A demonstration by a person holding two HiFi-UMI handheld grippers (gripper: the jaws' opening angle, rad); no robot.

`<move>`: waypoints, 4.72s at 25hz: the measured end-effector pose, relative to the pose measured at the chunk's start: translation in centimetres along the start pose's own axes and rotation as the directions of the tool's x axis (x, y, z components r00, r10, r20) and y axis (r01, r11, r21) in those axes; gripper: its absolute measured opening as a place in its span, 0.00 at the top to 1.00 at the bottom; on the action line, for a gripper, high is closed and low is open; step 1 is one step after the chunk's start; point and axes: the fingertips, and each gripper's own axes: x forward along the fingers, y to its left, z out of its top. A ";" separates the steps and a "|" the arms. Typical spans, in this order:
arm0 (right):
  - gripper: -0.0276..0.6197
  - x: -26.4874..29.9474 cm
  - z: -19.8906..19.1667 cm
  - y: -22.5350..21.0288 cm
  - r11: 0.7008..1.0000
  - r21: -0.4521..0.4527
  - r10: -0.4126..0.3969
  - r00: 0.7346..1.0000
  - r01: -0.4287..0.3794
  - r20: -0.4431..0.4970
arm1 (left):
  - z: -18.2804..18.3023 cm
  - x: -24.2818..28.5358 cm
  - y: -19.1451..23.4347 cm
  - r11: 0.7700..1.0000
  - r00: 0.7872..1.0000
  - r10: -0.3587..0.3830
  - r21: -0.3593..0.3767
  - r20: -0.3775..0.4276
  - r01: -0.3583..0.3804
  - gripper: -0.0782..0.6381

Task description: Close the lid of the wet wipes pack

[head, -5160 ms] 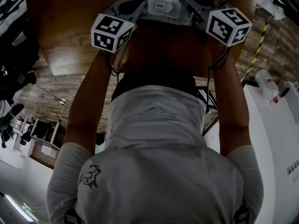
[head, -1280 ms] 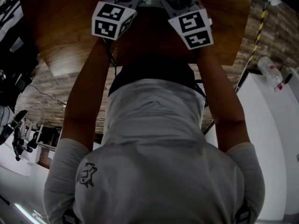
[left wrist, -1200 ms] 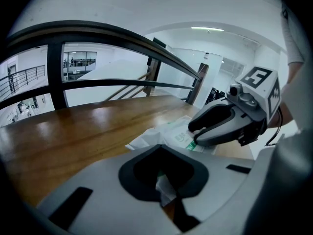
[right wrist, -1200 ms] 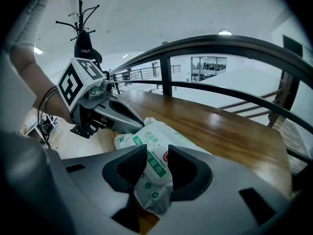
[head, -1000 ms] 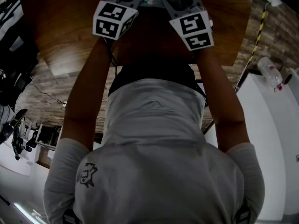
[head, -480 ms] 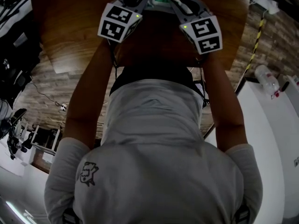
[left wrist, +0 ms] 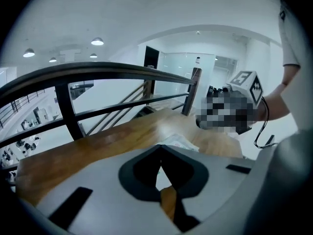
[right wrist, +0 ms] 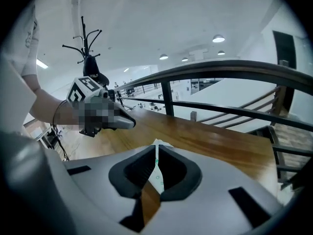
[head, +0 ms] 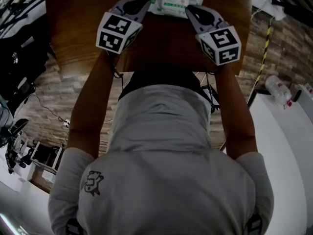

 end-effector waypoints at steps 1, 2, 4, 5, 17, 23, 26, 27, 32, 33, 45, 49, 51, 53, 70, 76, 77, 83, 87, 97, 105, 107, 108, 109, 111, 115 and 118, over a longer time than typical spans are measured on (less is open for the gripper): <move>0.89 -0.6 0.4 0.1 1.000 0.003 -0.006 1.000 0.006 0.013 | 0.4 -0.7 0.0 1.000 1.000 0.004 0.010 0.008 -0.004 0.87; 0.89 -1.2 0.8 0.1 1.000 0.003 -0.013 1.000 0.013 0.023 | 0.7 -1.4 -0.1 1.000 1.000 0.008 0.016 0.017 -0.008 0.87; 0.89 -2.4 1.4 0.4 1.000 0.003 -0.024 0.999 0.024 0.036 | 1.4 -3.0 -0.4 1.000 0.999 0.012 0.008 0.046 -0.012 0.87; 0.89 -3.0 1.7 0.6 1.000 0.006 -0.028 0.999 0.028 0.042 | 1.8 -3.8 -0.7 1.000 0.998 0.012 -0.002 0.064 -0.012 0.87; 0.89 -11.8 6.5 4.8 0.997 0.052 -0.071 0.979 0.062 0.190 | 5.0 -14.4 -3.0 0.998 0.977 0.049 0.017 0.207 -0.053 0.87; 0.89 -15.2 9.9 8.1 0.997 0.021 -0.072 0.962 0.069 0.264 | 7.5 -19.7 -4.5 0.997 0.957 0.061 0.036 0.285 -0.074 0.87; 0.89 -16.5 10.7 9.4 0.997 0.009 -0.073 0.957 0.073 0.282 | 8.3 -22.2 -5.1 0.994 0.947 0.069 0.057 0.314 -0.091 0.87; 0.89 -16.9 10.8 9.7 0.997 0.006 -0.075 0.955 0.077 0.286 | 8.4 -22.8 -5.4 0.992 0.945 0.070 0.077 0.319 -0.100 0.87; 0.89 -18.5 11.1 11.0 0.995 0.008 -0.093 0.946 0.096 0.310 | 8.1 -25.7 -6.2 0.993 0.934 0.072 0.066 0.351 -0.101 0.87; 0.89 -19.0 11.3 11.3 0.995 0.009 -0.096 0.943 0.098 0.318 | 8.1 -26.2 -6.4 0.994 0.930 0.072 0.047 0.359 -0.095 0.87; 0.89 -20.9 13.0 13.8 0.994 0.011 -0.107 0.919 0.111 0.379 | 8.7 -30.2 -7.5 0.994 0.903 0.077 0.038 0.424 -0.102 0.87; 0.89 -21.0 12.3 13.9 0.993 0.028 -0.113 0.919 0.110 0.377 | 8.5 -30.4 -7.9 0.994 0.901 0.071 0.042 0.429 -0.099 0.87; 0.89 -21.3 12.2 14.1 0.993 0.034 -0.118 0.918 0.114 0.379 | 8.4 -30.4 -8.1 0.995 0.900 0.063 0.045 0.431 -0.091 0.87; 0.89 -21.6 12.1 14.3 0.992 0.037 -0.126 0.917 0.121 0.380 | 8.4 -30.5 -8.2 0.995 0.900 0.055 0.049 0.432 -0.085 0.87; 0.89 -27.5 9.5 13.6 0.987 0.033 -0.157 0.903 0.157 0.401 | 9.4 -29.4 -13.5 0.994 0.903 0.031 0.082 0.429 -0.073 0.87; 0.89 -31.2 6.7 13.8 0.991 0.011 -0.128 0.909 0.134 0.398 | 9.0 -28.8 -18.5 0.993 0.908 0.042 0.080 0.417 -0.082 0.87; 0.89 -31.9 6.1 13.8 0.991 0.009 -0.125 0.909 0.132 0.397 | 8.7 -28.6 -19.4 0.993 0.909 0.043 0.078 0.413 -0.083 0.87; 0.89 -36.3 2.3 14.9 0.995 -0.004 -0.092 0.908 0.103 0.410 | 7.0 -28.5 -25.3 0.994 0.911 0.065 0.058 0.408 -0.097 0.87; 0.89 -39.3 -0.8 16.1 0.995 -0.040 -0.070 0.915 0.093 0.398 | 6.0 -28.7 -29.4 0.993 0.906 0.088 0.037 0.414 -0.113 0.87; 0.89 -42.8 -5.4 19.5 0.999 -0.045 -0.011 0.918 0.031 0.395 | 3.2 -31.6 -35.9 0.987 0.900 0.140 0.008 0.412 -0.157 0.87; 0.89 -43.7 -6.7 22.6 0.999 -0.042 -0.001 0.908 0.021 0.419 | 1.2 -34.3 -37.9 0.985 0.904 0.148 0.019 0.402 -0.170 0.87; 0.89 -43.9 -6.8 23.5 0.999 -0.039 -0.010 0.904 0.029 0.427 | 0.5 -35.0 -38.2 0.986 0.906 0.140 0.027 0.401 -0.164 0.87; 0.89 -44.0 -6.9 24.0 0.999 -0.038 -0.014 0.903 0.033 0.430 | 0.3 -35.3 -38.3 0.987 0.906 0.135 0.031 0.401 -0.161 0.87; 0.89 -44.0 -6.9 24.5 0.999 -0.036 -0.019 0.901 0.038 0.433 | 0.1 -35.6 -38.3 0.987 0.906 0.129 0.035 0.403 -0.156 0.87; 0.89 -44.1 -7.0 25.5 0.998 -0.029 -0.033 0.897 0.051 0.441 | -0.3 -36.1 -38.4 0.989 0.907 0.112 0.045 0.406 -0.142 0.87; 0.89 -43.9 -6.9 28.6 0.997 -0.016 -0.062 0.890 0.077 0.452 | -1.6 -37.5 -38.7 0.991 0.914 0.062 0.080 0.400 -0.103 0.87; 0.89 -43.4 -7.2 31.1 0.996 0.000 -0.080 0.887 0.090 0.454 | -2.6 -39.7 -38.6 0.992 0.914 0.041 0.096 0.404 -0.087 0.87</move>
